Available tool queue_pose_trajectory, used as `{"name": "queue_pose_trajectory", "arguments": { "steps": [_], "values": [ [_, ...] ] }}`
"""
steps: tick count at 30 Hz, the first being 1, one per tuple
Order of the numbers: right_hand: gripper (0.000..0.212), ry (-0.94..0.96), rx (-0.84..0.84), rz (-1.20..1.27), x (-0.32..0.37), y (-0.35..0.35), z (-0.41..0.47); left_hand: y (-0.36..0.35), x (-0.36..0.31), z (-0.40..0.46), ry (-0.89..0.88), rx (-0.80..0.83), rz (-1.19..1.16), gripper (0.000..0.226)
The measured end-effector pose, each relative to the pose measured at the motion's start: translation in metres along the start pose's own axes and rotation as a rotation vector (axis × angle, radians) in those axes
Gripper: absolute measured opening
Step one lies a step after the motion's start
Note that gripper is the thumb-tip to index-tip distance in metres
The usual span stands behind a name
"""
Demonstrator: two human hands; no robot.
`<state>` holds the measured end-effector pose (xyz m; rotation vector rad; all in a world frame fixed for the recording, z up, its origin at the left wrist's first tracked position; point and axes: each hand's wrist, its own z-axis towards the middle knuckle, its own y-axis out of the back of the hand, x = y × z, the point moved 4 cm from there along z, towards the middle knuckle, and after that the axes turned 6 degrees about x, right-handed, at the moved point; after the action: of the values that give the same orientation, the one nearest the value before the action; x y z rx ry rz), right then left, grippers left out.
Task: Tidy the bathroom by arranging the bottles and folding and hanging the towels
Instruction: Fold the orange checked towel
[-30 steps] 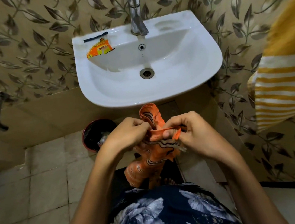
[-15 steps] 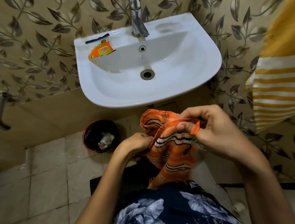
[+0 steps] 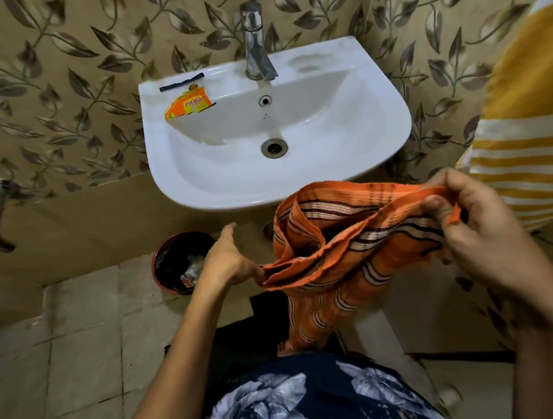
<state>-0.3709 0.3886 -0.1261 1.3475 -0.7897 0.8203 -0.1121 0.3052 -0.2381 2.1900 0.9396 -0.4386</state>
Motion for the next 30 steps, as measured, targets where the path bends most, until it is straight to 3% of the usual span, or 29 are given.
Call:
{"name": "queue_pose_trajectory", "arguments": {
  "steps": [4, 10, 15, 17, 20, 23, 26, 30],
  "values": [
    [0.024, 0.040, -0.013, 0.044, 0.010, -0.002, 0.003, -0.012, -0.009, -0.003, -0.108, 0.021, 0.011, 0.057],
    [0.032, 0.134, -0.020, 0.047, 0.027, -0.011, 0.009, -0.033, -0.030, -0.009, -0.347, 0.208, -0.020, 0.042],
    [0.030, 0.125, -0.046, 0.080, 0.029, -0.008, 0.009, -0.035, -0.029, -0.004, -0.395, 0.100, 0.033, 0.011],
    [0.028, 0.123, -0.076, 0.089, 0.028, -0.004, 0.008, -0.030, -0.025, 0.001, -0.365, -0.022, -0.010, 0.015],
    [0.029, 0.106, -0.171, 0.041, 0.024, 0.009, 0.006, -0.006, -0.016, 0.006, -0.286, -0.359, -0.080, 0.023],
    [0.032, 0.061, -0.237, 0.016, 0.012, 0.022, 0.002, 0.024, -0.008, 0.001, -0.325, -0.612, -0.232, 0.015],
    [0.035, -0.008, -0.241, -0.012, -0.004, 0.025, -0.001, 0.042, -0.008, -0.006, -0.433, -0.689, -0.283, 0.030],
    [0.037, -0.030, -0.298, -0.075, -0.014, 0.026, -0.001, 0.062, -0.011, -0.013, -0.463, -0.674, -0.290, 0.046]
  ]
}}
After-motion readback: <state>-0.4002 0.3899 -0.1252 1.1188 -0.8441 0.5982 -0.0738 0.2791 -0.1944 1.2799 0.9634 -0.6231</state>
